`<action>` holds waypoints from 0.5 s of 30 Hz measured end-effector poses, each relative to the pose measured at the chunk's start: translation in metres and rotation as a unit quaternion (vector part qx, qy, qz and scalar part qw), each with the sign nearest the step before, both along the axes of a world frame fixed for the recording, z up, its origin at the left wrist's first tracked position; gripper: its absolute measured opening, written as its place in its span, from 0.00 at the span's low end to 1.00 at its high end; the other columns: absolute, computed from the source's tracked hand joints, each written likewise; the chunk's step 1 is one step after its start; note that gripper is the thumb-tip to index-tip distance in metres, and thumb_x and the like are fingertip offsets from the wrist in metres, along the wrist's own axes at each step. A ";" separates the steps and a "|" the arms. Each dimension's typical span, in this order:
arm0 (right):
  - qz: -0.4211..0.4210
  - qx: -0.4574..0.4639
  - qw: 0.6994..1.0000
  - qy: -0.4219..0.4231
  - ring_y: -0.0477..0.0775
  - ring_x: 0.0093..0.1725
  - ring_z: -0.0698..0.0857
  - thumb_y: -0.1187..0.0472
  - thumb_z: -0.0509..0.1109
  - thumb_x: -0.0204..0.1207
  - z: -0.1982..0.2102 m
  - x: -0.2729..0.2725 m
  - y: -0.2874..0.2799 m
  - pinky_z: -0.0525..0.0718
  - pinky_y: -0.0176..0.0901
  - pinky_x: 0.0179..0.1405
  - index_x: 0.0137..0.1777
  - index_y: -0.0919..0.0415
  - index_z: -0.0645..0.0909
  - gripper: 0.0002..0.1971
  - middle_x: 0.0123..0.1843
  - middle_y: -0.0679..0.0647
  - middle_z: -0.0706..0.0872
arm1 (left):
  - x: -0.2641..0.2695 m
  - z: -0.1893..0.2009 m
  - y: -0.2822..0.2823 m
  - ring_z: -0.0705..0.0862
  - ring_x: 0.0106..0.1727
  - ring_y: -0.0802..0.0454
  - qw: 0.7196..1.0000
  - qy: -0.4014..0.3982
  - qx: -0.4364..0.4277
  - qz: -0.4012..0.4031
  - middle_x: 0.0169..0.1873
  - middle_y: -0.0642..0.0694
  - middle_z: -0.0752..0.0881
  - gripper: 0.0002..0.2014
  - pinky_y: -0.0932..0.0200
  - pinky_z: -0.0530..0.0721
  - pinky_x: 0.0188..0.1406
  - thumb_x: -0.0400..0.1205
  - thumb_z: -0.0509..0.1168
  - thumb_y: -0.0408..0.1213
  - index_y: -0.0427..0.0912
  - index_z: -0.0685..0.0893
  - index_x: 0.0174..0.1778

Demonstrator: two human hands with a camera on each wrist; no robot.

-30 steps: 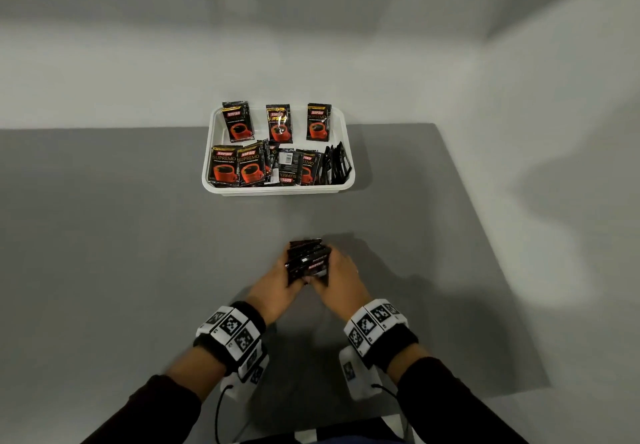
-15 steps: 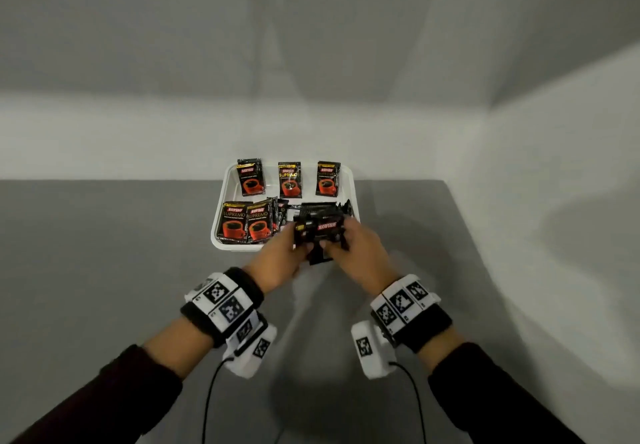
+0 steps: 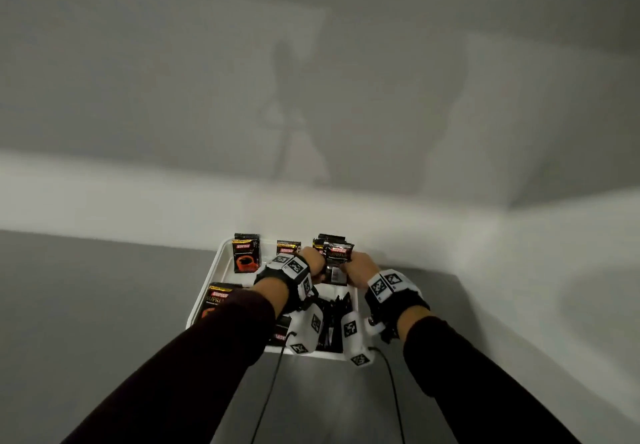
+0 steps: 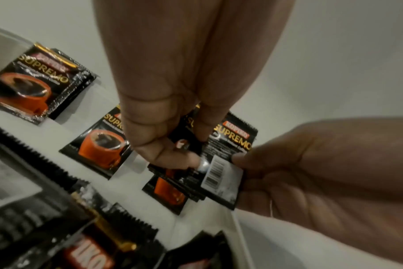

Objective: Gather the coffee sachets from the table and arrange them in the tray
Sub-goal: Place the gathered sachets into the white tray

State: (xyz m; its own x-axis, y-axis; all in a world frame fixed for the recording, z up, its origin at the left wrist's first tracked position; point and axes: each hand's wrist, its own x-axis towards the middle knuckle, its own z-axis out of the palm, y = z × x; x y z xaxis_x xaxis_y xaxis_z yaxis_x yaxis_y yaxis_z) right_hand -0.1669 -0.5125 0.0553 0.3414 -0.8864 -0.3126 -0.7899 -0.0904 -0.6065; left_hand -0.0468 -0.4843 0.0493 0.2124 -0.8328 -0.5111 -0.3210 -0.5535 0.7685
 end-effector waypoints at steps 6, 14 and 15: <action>0.012 0.046 0.998 0.036 0.66 0.65 0.79 0.72 0.54 0.80 -0.021 0.008 -0.013 0.74 0.45 0.48 0.65 0.74 0.74 0.16 0.66 0.70 0.79 | -0.005 -0.028 -0.010 0.84 0.60 0.40 0.994 -0.066 0.052 -0.066 0.65 0.31 0.80 0.18 0.61 0.84 0.39 0.84 0.53 0.28 0.24 0.72 0.69; 0.007 0.042 0.999 0.015 0.57 0.48 0.82 0.62 0.67 0.79 -0.020 0.003 -0.019 0.72 0.34 0.31 0.60 0.68 0.79 0.14 0.54 0.65 0.84 | -0.005 -0.011 -0.004 0.75 0.70 0.38 0.944 -0.241 0.041 -0.222 0.69 0.34 0.76 0.19 0.53 0.71 0.68 0.86 0.53 0.35 0.32 0.72 0.72; 0.001 0.031 0.999 0.020 0.56 0.46 0.83 0.60 0.68 0.78 -0.017 0.001 -0.019 0.72 0.32 0.31 0.56 0.68 0.81 0.12 0.53 0.65 0.84 | -0.004 -0.011 -0.002 0.76 0.69 0.38 0.938 -0.254 0.044 -0.232 0.69 0.34 0.77 0.19 0.54 0.72 0.67 0.86 0.53 0.35 0.32 0.72 0.72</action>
